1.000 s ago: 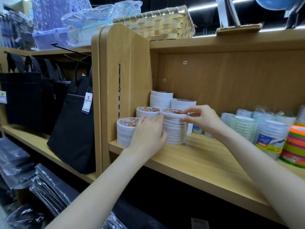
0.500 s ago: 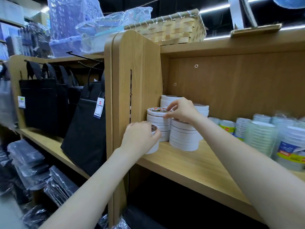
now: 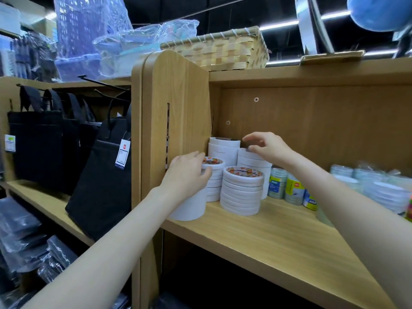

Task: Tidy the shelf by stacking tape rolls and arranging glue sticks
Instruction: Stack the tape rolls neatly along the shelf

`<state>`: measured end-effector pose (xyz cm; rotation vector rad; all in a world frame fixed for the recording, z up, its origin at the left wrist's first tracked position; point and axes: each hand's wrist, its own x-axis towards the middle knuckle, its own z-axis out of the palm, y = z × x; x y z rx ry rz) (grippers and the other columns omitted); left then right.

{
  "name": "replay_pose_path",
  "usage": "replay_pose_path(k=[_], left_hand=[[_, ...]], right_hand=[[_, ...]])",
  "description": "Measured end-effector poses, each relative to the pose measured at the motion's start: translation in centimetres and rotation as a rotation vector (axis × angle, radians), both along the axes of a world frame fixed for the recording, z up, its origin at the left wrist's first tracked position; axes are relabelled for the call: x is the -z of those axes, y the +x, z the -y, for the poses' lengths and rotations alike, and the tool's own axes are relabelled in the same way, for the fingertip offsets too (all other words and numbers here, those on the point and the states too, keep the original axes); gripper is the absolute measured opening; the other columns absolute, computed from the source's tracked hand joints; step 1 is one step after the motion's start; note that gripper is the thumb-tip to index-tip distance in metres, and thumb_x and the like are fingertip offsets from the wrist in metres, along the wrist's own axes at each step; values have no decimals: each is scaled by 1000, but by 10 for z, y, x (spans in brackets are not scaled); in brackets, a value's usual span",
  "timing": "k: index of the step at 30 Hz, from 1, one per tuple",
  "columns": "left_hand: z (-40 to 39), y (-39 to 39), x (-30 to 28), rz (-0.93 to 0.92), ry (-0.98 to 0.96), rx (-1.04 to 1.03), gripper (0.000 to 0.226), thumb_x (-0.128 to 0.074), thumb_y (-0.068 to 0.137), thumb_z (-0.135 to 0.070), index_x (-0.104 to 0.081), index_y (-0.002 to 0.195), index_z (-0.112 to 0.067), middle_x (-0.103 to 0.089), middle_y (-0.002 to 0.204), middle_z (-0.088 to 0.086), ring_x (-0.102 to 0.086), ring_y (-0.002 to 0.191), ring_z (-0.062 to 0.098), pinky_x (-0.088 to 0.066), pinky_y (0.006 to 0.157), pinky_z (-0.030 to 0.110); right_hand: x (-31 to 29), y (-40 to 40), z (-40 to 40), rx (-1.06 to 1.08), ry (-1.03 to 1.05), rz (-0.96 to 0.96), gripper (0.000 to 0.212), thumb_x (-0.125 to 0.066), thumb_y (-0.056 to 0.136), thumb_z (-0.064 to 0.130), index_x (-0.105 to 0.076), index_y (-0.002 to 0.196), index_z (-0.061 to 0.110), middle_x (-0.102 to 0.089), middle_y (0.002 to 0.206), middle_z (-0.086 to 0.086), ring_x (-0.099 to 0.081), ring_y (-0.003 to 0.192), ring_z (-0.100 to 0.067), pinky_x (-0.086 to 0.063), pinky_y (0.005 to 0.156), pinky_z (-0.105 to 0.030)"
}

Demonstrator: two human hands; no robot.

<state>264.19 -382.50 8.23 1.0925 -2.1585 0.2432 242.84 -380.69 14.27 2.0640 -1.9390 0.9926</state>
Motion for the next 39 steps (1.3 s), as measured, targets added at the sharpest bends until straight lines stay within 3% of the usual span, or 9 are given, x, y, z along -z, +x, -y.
replay_pose_path(k=[2, 4, 12, 18, 22, 25, 30, 35, 39], left_hand=[[4, -1, -4, 19, 51, 0, 44, -34, 94, -33, -53, 119, -3, -56, 121, 13, -50, 114, 28, -38, 91, 34], [9, 0, -3, -2, 81, 13, 33, -39, 96, -27, -57, 112, -5, -60, 109, 11, -54, 105, 28, -40, 76, 32], [25, -4, 0, 53, -16, -151, 30, -38, 93, -25, -63, 101, -11, -64, 92, 10, -57, 85, 30, -33, 61, 30], [22, -6, 0, 51, -33, -201, 31, -38, 92, -26, -64, 97, -10, -52, 76, 6, -43, 69, 21, -30, 58, 28], [20, -1, -4, 3, 59, -103, 31, -42, 92, -24, -65, 110, -14, -67, 99, 11, -56, 85, 28, -36, 64, 29], [18, 6, -8, -101, 178, 7, 32, -49, 92, -24, -61, 121, -16, -65, 113, 10, -56, 105, 26, -45, 80, 31], [15, 8, -12, -167, 221, 4, 37, -56, 90, -29, -57, 124, -14, -61, 120, 7, -51, 113, 22, -38, 87, 28], [23, 9, -12, -169, 170, -64, 29, -49, 91, -9, -62, 116, -14, -64, 115, 10, -57, 107, 26, -45, 89, 34], [23, 7, -15, -101, 190, -43, 29, -52, 89, -14, -63, 116, -18, -64, 115, 10, -55, 110, 27, -44, 89, 34]], right_hand=[[-5, 6, 22, 13, 45, -87, 34, -49, 93, 11, -56, 126, 19, -55, 132, -3, -49, 121, -23, -36, 102, -30], [-5, 12, 41, 28, 78, -162, 34, -47, 94, 12, -56, 125, 19, -53, 132, -7, -48, 120, -26, -39, 101, -39], [-5, 13, 57, 23, -123, 25, 21, -57, 90, 8, -67, 108, 7, -66, 110, -12, -57, 96, -19, -35, 76, -18], [-26, -9, 25, 66, -203, 36, 22, -58, 90, 14, -66, 111, 9, -64, 112, -9, -49, 94, -11, -30, 76, -17], [-22, -1, 28, 62, -132, -14, 22, -57, 91, 14, -66, 110, 9, -64, 111, -10, -54, 98, -18, -35, 79, -22], [-10, 15, 46, 62, -53, -74, 22, -55, 90, 8, -67, 108, 7, -65, 110, -14, -55, 92, -20, -43, 82, -28], [2, 27, 55, 85, -147, -64, 28, -53, 89, 5, -59, 116, 5, -62, 117, -15, -56, 109, -28, -44, 94, -36], [-2, 10, 20, 74, -202, 14, 23, -53, 88, 6, -66, 106, 9, -67, 108, -7, -60, 101, -19, -39, 84, -20], [11, 1, -34, -22, -146, 54, 12, -57, 90, 19, -68, 94, 21, -66, 92, 7, -57, 89, -9, -39, 74, -17]])
